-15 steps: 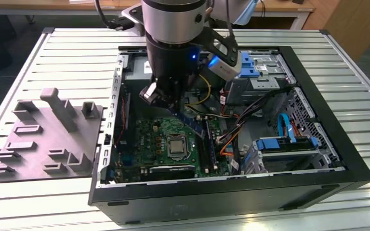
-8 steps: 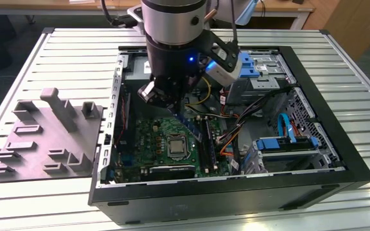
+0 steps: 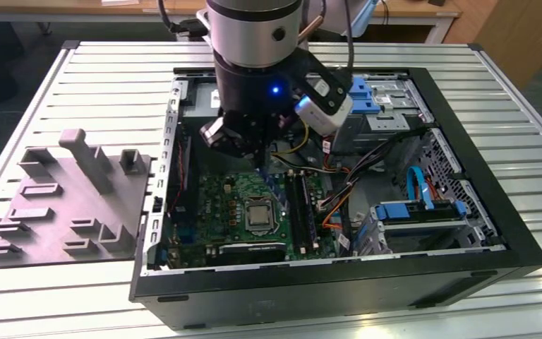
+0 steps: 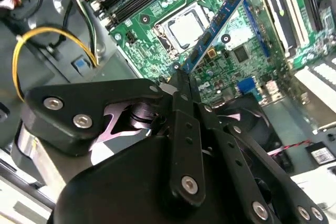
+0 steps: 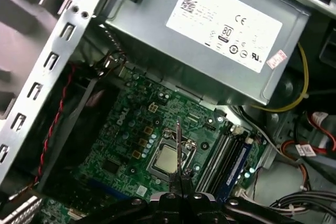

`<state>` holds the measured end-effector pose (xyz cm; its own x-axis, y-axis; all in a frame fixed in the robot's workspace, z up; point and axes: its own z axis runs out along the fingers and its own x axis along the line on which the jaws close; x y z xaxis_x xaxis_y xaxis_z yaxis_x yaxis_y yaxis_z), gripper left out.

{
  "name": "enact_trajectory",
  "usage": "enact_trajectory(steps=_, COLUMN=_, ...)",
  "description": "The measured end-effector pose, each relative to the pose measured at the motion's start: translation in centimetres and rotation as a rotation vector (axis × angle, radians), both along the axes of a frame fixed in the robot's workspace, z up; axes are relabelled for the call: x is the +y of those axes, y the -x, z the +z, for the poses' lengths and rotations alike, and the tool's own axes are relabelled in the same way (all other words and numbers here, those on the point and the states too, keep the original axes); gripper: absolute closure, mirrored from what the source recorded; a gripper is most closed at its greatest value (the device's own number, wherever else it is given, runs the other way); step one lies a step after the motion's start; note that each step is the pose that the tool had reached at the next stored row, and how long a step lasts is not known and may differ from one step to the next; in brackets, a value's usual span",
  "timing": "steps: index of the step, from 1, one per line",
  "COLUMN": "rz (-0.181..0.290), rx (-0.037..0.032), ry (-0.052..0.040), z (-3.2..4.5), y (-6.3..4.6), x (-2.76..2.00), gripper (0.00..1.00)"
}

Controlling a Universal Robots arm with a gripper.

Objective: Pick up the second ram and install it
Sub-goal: 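Insert the second ram into the second slot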

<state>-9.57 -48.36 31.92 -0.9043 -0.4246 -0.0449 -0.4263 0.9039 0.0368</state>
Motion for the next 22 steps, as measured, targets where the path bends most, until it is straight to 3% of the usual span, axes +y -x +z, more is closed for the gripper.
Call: enact_trajectory(steps=22, rz=-0.399, rx=0.0001, ry=0.0001, z=-0.43, y=0.00, x=0.00, gripper=0.89)
